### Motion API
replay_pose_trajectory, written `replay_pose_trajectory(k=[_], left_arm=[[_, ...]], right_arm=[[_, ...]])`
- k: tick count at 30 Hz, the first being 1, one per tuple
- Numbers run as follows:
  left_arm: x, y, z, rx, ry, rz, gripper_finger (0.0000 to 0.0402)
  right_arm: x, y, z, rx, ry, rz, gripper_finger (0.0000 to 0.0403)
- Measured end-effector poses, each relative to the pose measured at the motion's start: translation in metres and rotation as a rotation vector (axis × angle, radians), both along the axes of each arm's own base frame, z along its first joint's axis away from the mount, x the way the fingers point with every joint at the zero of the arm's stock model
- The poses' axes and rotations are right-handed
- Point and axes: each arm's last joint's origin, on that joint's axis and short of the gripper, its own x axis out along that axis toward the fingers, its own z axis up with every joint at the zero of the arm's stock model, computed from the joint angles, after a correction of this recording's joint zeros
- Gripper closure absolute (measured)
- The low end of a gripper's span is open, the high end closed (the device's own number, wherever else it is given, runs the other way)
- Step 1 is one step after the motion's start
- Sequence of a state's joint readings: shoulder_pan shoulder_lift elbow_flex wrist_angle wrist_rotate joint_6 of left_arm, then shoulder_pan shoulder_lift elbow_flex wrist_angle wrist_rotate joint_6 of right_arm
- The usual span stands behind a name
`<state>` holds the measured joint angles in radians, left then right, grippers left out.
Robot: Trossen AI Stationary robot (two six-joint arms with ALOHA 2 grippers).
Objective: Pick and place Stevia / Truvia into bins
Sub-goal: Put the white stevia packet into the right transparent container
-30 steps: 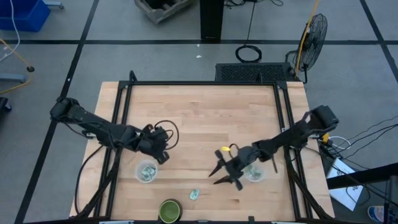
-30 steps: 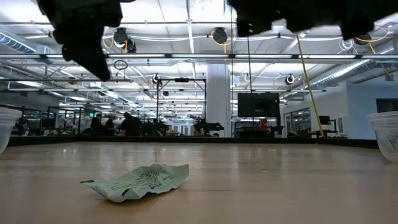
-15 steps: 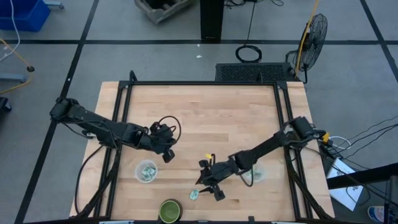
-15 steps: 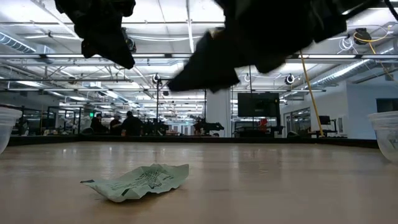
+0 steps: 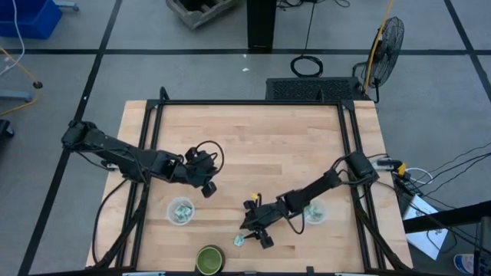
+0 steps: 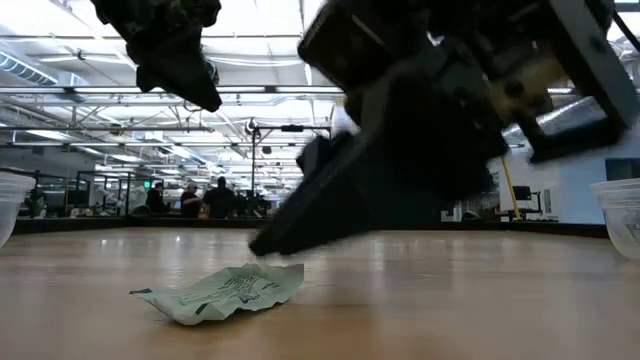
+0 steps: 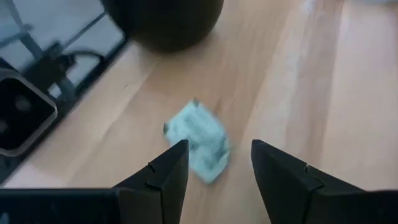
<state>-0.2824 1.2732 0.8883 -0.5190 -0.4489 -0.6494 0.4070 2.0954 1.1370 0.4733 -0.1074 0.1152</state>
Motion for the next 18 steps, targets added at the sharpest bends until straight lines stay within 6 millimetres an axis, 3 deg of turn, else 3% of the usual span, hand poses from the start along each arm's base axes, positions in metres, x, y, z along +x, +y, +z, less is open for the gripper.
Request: replay_pose_trajectory(k=[5, 11, 18], left_arm=[[0.001, 0.005, 0.0, 0.016, 0.004, 0.011, 0.0339], [0.002, 0.01, 0.0, 0.017, 0.004, 0.031, 0.0339], [0.003, 0.012, 0.0, 0.021, 0.006, 0.032, 0.0339]], right_arm=[[0.002, 0.002, -0.016, 0.085, 0.033, 0.029, 0.0236], [0.004, 0.002, -0.021, 0.109, 0.027, 0.023, 0.0241], [0.005, -0.002, -0.022, 0.076, 0.005, 0.035, 0.0302]])
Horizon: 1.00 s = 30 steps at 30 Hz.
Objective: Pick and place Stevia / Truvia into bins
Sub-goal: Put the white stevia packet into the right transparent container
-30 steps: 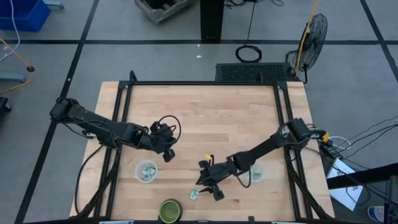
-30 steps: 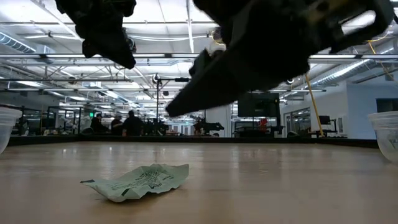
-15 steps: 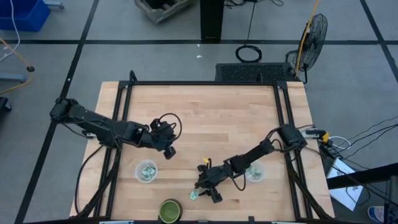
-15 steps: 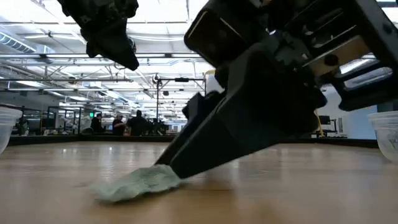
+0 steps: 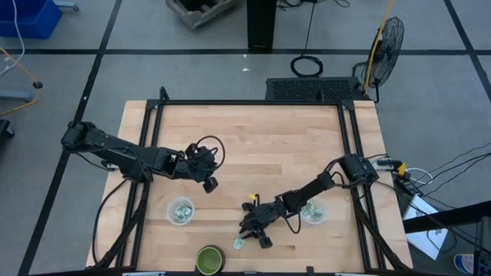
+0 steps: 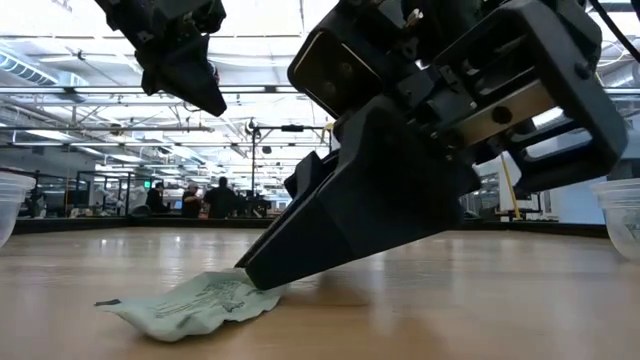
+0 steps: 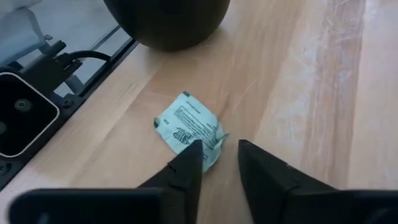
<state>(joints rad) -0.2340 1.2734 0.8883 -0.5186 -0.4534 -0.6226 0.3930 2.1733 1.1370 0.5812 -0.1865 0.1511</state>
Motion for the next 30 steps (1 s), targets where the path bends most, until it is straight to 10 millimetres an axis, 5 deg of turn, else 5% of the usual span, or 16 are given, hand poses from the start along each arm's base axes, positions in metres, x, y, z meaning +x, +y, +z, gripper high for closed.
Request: replay_pose_trajectory(k=[7, 12, 19, 24, 30], left_arm=[[0.0, 0.0, 0.0, 0.0, 0.0, 0.0, 0.0339], [0.0, 0.0, 0.0, -0.001, 0.001, 0.0, 0.0339], [0.0, 0.0, 0.0, -0.001, 0.003, -0.001, 0.0339], [0.0, 0.0, 0.0, -0.002, 0.003, -0.001, 0.0339], [0.0, 0.0, 0.0, -0.002, 0.003, -0.002, 0.0339]], right_arm=[[0.0, -0.001, 0.0, -0.023, -0.015, 0.004, 0.0393], [0.001, -0.002, 0.002, -0.069, -0.046, 0.008, 0.0397], [-0.003, -0.017, 0.048, -0.174, -0.067, -0.055, 0.0402], [-0.032, -0.031, 0.094, -0.321, 0.076, -0.245, 0.0402], [-0.104, -0.034, 0.14, -0.352, 0.282, -0.427, 0.0402]])
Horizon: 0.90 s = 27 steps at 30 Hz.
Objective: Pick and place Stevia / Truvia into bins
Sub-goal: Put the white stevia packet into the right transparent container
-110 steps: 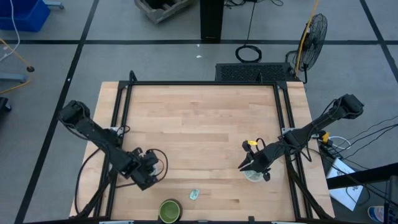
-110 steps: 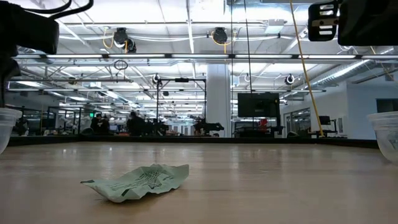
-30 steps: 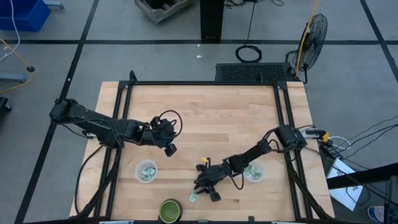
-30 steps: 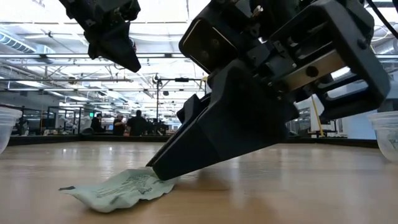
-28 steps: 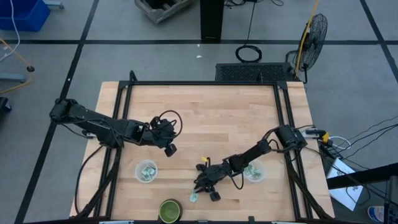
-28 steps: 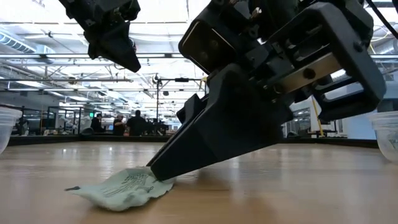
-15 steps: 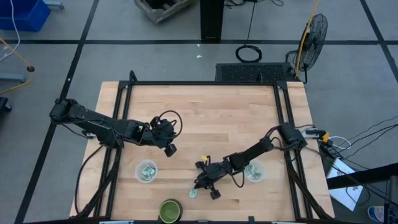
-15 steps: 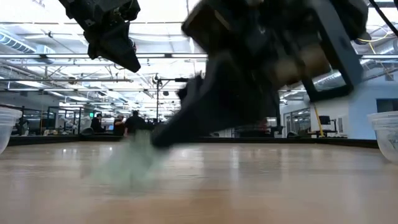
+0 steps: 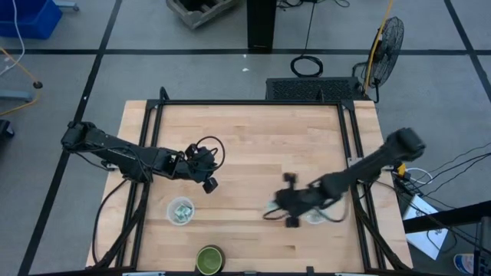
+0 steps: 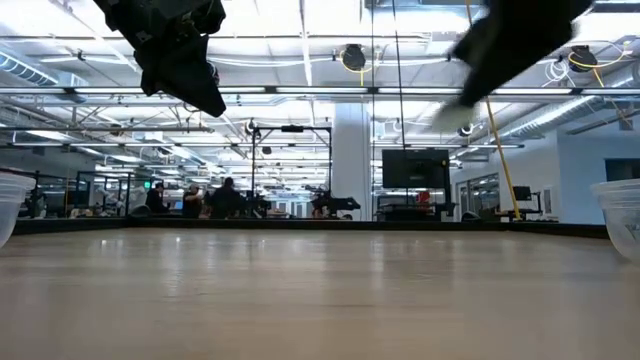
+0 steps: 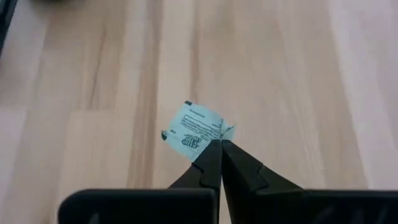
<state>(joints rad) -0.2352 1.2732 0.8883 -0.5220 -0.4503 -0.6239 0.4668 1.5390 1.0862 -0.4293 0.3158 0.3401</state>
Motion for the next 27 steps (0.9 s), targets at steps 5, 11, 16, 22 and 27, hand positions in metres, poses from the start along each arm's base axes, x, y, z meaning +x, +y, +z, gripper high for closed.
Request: replay_pose_trajectory(k=[5, 11, 16, 22, 27], left_arm=[[0.0, 0.0, 0.0, 0.0, 0.0, 0.0, 0.0339], [0.0, 0.0, 0.0, 0.001, -0.001, 0.003, 0.0339], [0.0, 0.0, 0.0, 0.002, -0.002, 0.003, 0.0339], [0.0, 0.0, 0.0, -0.002, -0.004, 0.007, 0.0339], [0.0, 0.0, 0.0, -0.003, -0.006, 0.008, 0.0339]], right_arm=[[-0.064, -0.002, 0.023, 0.136, 0.085, -0.202, 0.0402], [-0.117, -0.003, 0.003, 0.307, 0.082, -0.282, 0.0403], [-0.14, -0.003, -0.023, 0.354, 0.113, -0.23, 0.0403], [-0.149, -0.004, -0.024, 0.305, 0.125, -0.103, 0.0403], [-0.149, -0.002, -0.026, 0.238, 0.122, -0.016, 0.0403]])
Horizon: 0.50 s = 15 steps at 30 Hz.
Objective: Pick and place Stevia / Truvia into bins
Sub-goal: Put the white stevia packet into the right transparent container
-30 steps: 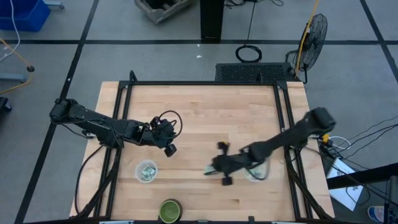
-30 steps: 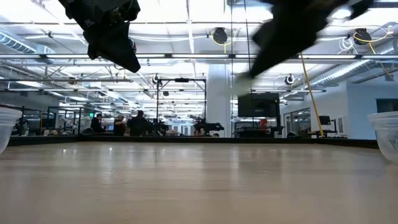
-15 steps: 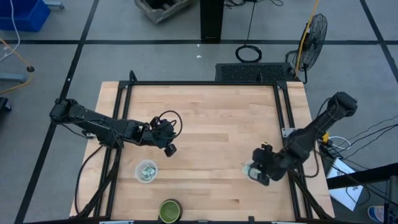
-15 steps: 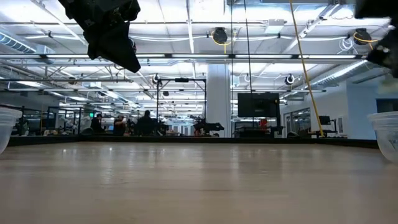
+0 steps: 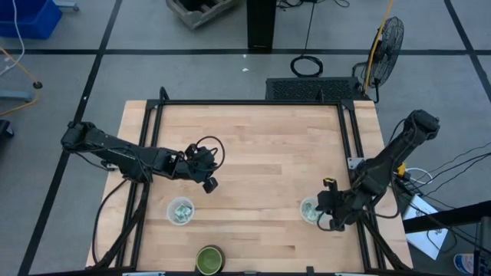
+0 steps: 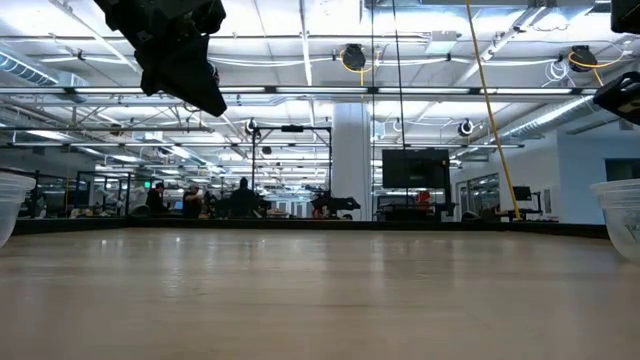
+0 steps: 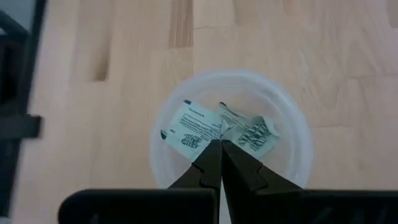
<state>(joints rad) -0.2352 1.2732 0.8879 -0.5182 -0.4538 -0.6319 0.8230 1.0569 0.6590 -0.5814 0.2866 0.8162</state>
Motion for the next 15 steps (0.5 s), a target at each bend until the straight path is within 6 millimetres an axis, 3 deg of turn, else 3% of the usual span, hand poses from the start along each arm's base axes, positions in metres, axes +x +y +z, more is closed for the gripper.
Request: replay_pose_trajectory(k=[10, 15], left_arm=[[0.0, 0.0, 0.0, 0.0, 0.0, 0.001, 0.0339], [0.0, 0.0, 0.0, 0.0, 0.0, 0.001, 0.0339]], right_arm=[[-0.003, -0.004, -0.026, -0.086, 0.025, 0.026, 0.0403], [-0.004, -0.005, -0.029, -0.088, 0.025, 0.025, 0.0402]])
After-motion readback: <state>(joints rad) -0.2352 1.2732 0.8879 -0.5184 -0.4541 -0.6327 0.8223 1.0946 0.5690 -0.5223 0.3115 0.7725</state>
